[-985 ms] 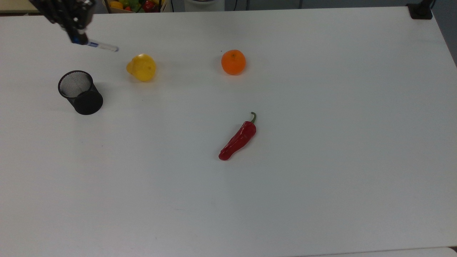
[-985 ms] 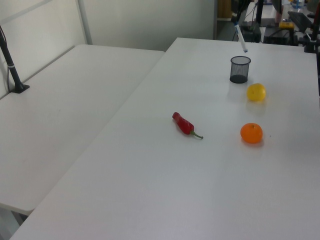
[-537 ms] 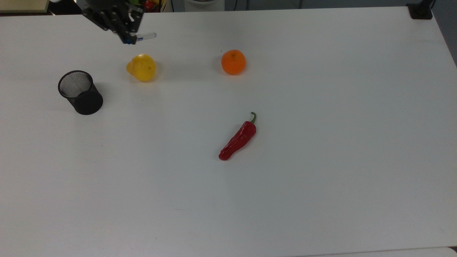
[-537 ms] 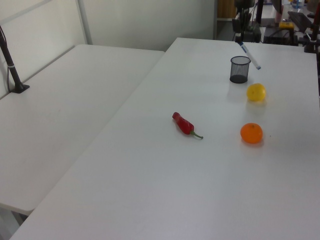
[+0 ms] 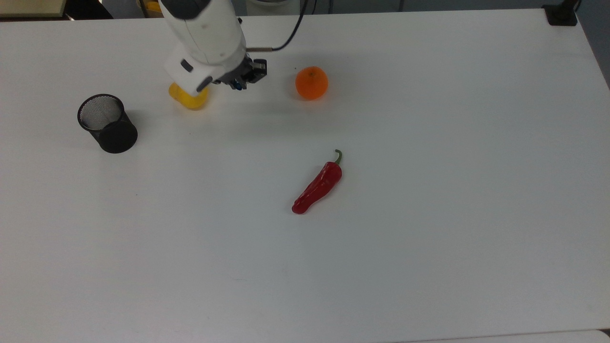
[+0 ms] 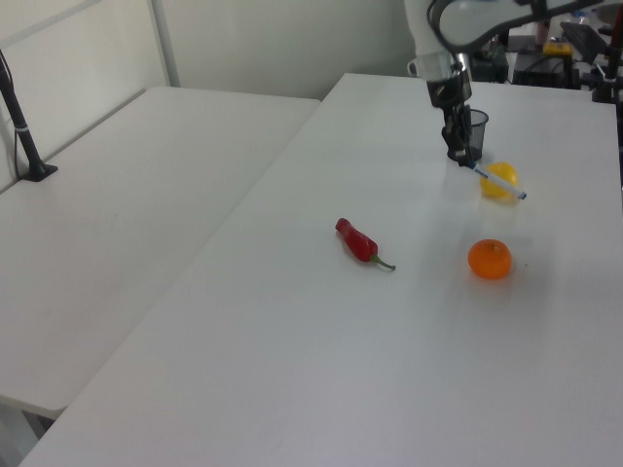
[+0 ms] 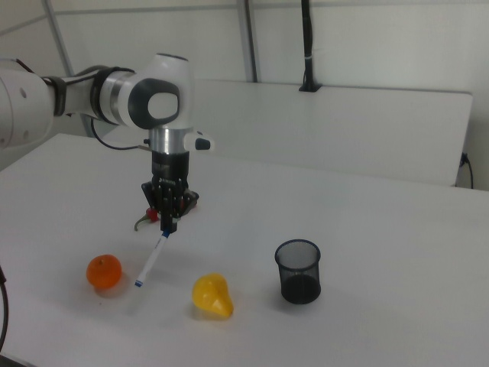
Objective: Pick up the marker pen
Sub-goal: 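Carry the marker past the yellow fruit and lower it to the table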
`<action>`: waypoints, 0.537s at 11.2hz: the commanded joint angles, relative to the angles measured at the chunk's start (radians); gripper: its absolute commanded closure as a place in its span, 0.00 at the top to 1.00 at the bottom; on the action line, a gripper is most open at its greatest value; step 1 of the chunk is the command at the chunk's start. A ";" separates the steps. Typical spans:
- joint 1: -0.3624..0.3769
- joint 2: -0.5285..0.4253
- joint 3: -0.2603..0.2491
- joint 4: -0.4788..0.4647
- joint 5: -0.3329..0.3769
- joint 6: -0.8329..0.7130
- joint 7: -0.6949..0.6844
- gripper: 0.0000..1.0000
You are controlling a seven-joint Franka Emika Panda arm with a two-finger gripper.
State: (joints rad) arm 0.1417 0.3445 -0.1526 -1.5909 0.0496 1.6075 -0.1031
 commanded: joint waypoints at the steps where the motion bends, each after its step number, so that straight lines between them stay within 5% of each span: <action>1: 0.013 0.054 0.039 -0.009 -0.057 -0.008 0.040 0.04; 6: 0.032 0.120 0.047 -0.003 -0.094 -0.005 0.054 0.17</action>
State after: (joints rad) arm 0.1631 0.4579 -0.1068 -1.5954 -0.0250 1.6076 -0.0700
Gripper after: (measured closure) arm 0.833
